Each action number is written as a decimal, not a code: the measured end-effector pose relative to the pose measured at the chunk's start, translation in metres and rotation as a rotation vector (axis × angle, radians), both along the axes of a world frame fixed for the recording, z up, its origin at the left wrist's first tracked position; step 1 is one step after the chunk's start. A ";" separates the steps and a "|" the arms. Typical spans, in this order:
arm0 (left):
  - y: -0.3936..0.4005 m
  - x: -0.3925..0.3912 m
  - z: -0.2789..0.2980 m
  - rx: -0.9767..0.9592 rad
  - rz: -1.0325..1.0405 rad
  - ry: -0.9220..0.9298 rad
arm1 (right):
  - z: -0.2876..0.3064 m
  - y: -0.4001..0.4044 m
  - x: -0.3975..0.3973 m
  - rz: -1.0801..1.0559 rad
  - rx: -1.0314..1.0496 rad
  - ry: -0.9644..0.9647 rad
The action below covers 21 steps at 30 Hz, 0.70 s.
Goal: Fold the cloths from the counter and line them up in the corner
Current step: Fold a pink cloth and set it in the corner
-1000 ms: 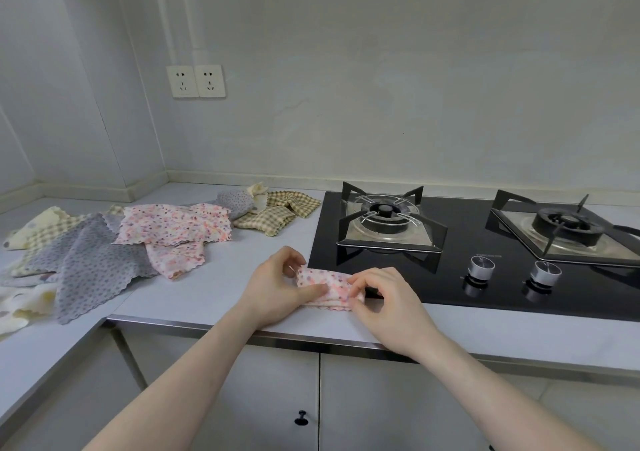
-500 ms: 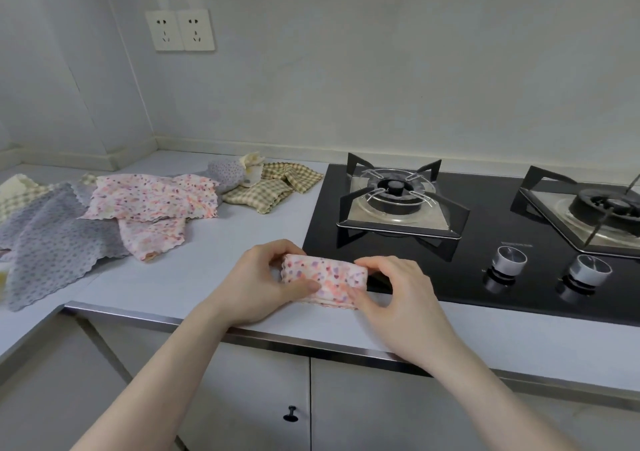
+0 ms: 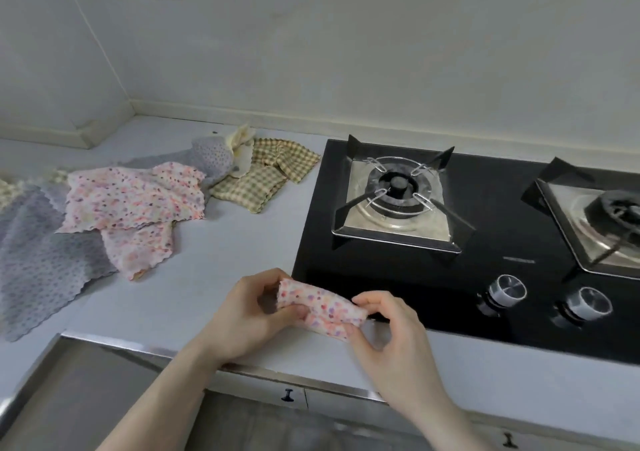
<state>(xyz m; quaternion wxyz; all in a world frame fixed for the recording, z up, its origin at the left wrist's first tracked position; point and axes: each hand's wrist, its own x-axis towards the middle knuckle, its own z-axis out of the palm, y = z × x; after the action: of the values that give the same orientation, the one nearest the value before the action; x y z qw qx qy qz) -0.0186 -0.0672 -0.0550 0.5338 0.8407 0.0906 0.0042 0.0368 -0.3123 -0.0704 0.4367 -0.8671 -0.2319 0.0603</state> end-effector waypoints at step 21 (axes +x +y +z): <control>-0.123 0.015 0.225 -0.078 -0.216 0.324 | 0.228 -0.124 -0.048 -0.451 0.243 0.476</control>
<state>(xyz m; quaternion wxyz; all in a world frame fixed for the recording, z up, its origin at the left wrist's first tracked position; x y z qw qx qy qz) -0.0034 -0.1904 0.1701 0.5417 0.8139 0.0848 -0.1921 -0.0111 -0.4362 0.1574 0.5807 -0.7999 0.0685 0.1350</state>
